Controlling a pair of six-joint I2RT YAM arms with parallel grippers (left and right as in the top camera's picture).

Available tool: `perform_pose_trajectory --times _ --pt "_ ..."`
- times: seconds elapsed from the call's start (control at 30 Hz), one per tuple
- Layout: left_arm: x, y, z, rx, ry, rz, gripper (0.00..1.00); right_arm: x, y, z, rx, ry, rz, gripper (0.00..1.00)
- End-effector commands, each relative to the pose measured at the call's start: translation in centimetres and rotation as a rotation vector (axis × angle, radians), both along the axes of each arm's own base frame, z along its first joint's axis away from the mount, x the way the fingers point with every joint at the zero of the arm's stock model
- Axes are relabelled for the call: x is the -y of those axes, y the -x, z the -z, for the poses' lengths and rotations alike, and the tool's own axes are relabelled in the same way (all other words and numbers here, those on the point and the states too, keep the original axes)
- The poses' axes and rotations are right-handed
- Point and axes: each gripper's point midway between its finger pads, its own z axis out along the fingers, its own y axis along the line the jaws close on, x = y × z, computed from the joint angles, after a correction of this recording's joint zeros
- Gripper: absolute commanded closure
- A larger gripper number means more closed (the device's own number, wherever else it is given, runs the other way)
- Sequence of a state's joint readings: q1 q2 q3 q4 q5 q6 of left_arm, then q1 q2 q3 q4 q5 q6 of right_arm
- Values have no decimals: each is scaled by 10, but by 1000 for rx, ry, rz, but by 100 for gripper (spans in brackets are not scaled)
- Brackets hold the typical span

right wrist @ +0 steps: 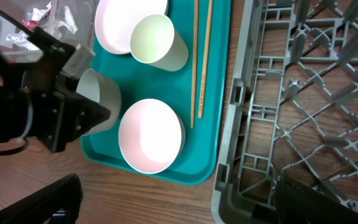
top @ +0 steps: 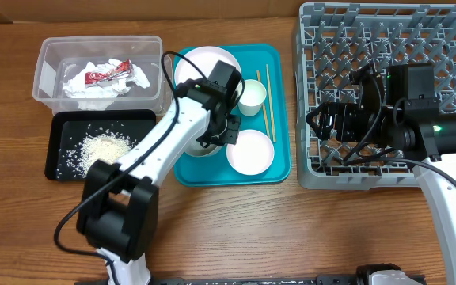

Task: Sort waste into correct bins and load items into the dishwasher
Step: 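Return the empty bowl to the teal tray with the left gripper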

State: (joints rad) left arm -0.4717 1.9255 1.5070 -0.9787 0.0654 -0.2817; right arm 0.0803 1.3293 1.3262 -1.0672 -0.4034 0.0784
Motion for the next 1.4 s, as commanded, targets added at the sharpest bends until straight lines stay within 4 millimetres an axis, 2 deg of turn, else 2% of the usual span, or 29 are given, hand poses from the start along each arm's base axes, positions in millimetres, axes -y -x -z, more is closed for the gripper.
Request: perform_pose_trajectory --times 0.0,0.07,0.1,0.17,0.23,0.33,0.43,0.57,0.67,0.73,0.87,1.0,1.17,1.27,1.37 --pt "-9 -4 11 -6 -56 -50 96 -1 -3 -7 19 -2 -1 0" --pt "-9 -4 12 -8 -57 -50 95 -1 -3 -7 19 -2 -1 0" --pt "-9 -4 12 -7 -56 -50 90 -1 -3 -7 18 -1 -1 0" --pt "-8 -5 12 -6 -53 -50 70 -1 -3 -7 17 -1 -1 0" --pt "-7 -4 12 -8 -49 -49 57 -1 -3 -7 17 -1 -1 0" --pt "-5 -6 9 -4 -40 -48 48 -1 -3 -7 17 -1 -1 0" --pt "0 -11 -3 8 -16 -44 44 -1 -3 -7 17 -1 -1 0" --pt "15 -26 -36 59 45 -9 38 -1 -3 -7 19 -2 -1 0" --pt "20 -35 -60 98 66 -3 29 -1 -3 -7 20 -2 -1 0" --pt "20 -34 -67 100 67 5 27 -1 -3 -7 21 -1 -1 0" --pt "26 -24 -65 62 88 97 26 -2 -4 -8 22 -2 -1 0" --pt "27 -29 -66 88 86 115 26 -1 -4 -8 24 -2 -1 0" --pt "33 -66 -75 241 103 91 15 -2 -5 -8 28 -2 -1 0" --pt "39 -91 -76 315 138 73 13 -2 -5 -8 28 -2 -1 0" --pt "42 -106 -66 320 141 64 13 -2 -5 -8 27 -2 -1 0"
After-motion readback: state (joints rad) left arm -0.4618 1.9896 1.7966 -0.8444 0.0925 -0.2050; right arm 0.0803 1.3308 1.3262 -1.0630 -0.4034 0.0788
